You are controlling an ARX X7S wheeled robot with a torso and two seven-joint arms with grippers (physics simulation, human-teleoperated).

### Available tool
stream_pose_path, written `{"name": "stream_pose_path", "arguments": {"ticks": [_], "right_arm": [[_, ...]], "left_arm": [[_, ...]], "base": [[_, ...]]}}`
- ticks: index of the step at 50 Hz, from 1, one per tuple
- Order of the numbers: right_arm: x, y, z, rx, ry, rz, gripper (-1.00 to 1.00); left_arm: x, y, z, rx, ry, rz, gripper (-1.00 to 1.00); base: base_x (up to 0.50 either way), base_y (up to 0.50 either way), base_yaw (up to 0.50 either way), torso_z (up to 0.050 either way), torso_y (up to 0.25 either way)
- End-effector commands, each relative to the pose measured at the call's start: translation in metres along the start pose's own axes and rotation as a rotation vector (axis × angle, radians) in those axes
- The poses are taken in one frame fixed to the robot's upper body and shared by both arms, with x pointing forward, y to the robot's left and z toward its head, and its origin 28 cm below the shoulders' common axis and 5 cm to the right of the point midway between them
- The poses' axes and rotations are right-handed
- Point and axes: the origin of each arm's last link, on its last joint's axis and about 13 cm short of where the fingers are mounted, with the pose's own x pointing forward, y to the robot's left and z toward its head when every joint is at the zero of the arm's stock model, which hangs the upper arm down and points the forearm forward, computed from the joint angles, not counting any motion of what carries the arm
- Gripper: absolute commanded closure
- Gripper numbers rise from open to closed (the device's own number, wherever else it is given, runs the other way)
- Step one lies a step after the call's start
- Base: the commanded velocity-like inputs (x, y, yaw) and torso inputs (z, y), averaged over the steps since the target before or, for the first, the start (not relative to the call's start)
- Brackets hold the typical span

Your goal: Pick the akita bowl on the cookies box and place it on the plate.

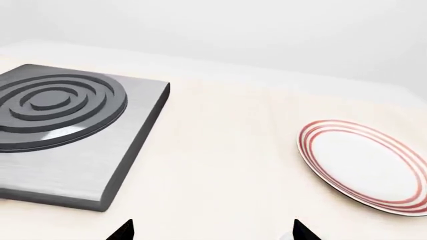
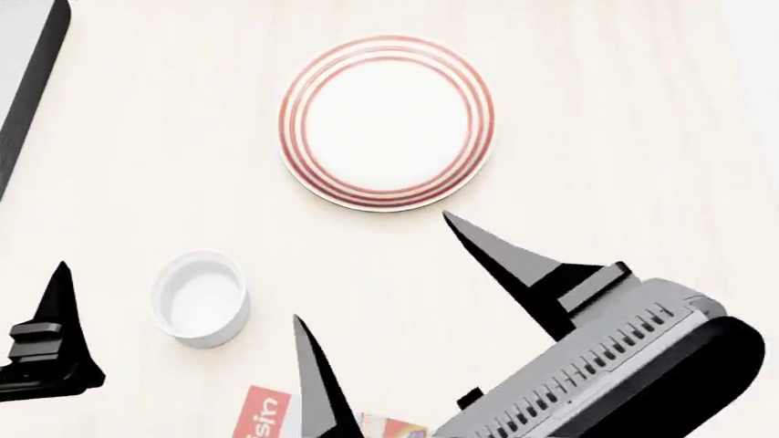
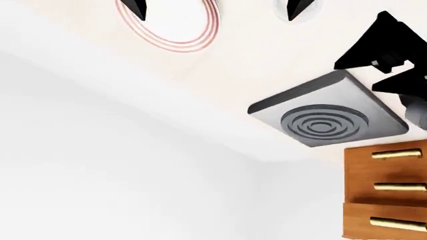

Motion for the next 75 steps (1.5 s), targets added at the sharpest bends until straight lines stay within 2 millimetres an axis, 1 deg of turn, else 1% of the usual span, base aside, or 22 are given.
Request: {"name": "stream_pose_path", "arguments": {"ticks": [1, 6, 12, 13, 18, 24, 33, 38, 53, 62, 68, 75], "right_arm": [[-0.007, 0.003, 0.017, -0.035, 0.122, 0.174, -1.00], [-0.006, 0.006, 0.024, -0.062, 0.137, 0.268, -1.00], [-0.009, 0.012, 0.026, -0.043, 0.179, 0.357, -1.00], [-0.009, 0.013, 0.025, -0.063, 0.182, 0.371, -1.00], [-0.013, 0.020, 0.025, -0.073, 0.204, 0.406, -1.00], [-0.024, 0.030, 0.027, -0.089, 0.243, 0.468, -1.00], [-0.030, 0.036, 0.029, -0.113, 0.289, 0.538, -1.00], [-0.034, 0.042, 0.024, -0.158, 0.313, 0.570, -1.00], [-0.033, 0.045, 0.023, -0.194, 0.370, 0.653, -1.00], [-0.030, 0.043, 0.025, -0.206, 0.417, 0.679, -1.00], [-0.031, 0.044, 0.021, -0.206, 0.468, 0.706, -1.00], [-0.025, 0.041, 0.019, -0.202, 0.502, 0.709, -1.00]], "left_arm": [[0.000, 0.002, 0.003, 0.008, 0.013, 0.010, -1.00], [-0.001, 0.001, 0.000, 0.005, 0.020, -0.003, -1.00], [-0.001, 0.002, -0.001, 0.001, 0.026, -0.004, -1.00], [-0.001, 0.002, -0.001, 0.000, 0.025, -0.004, -1.00], [-0.001, 0.002, -0.001, -0.004, 0.027, -0.004, -1.00], [-0.001, 0.003, -0.002, -0.010, 0.030, -0.005, -1.00], [-0.002, 0.002, -0.002, -0.006, 0.031, -0.007, -1.00], [-0.002, 0.002, -0.002, -0.007, 0.030, -0.008, -1.00], [-0.002, 0.002, -0.002, -0.008, 0.033, -0.011, -1.00], [-0.002, 0.002, -0.003, -0.010, 0.034, -0.013, -1.00], [-0.002, 0.002, -0.003, -0.010, 0.035, -0.014, -1.00], [-0.002, 0.002, -0.003, -0.009, 0.035, -0.015, -1.00]], "base": [[0.00, 0.00, 0.00, 0.000, 0.000], [0.00, 0.00, 0.00, 0.000, 0.000], [0.00, 0.00, 0.00, 0.000, 0.000], [0.00, 0.00, 0.00, 0.000, 0.000], [0.00, 0.00, 0.00, 0.000, 0.000], [0.00, 0.00, 0.00, 0.000, 0.000], [0.00, 0.00, 0.00, 0.000, 0.000], [0.00, 0.00, 0.00, 0.000, 0.000], [0.00, 0.00, 0.00, 0.000, 0.000], [0.00, 0.00, 0.00, 0.000, 0.000], [0.00, 0.00, 0.00, 0.000, 0.000], [0.00, 0.00, 0.00, 0.000, 0.000]]}}
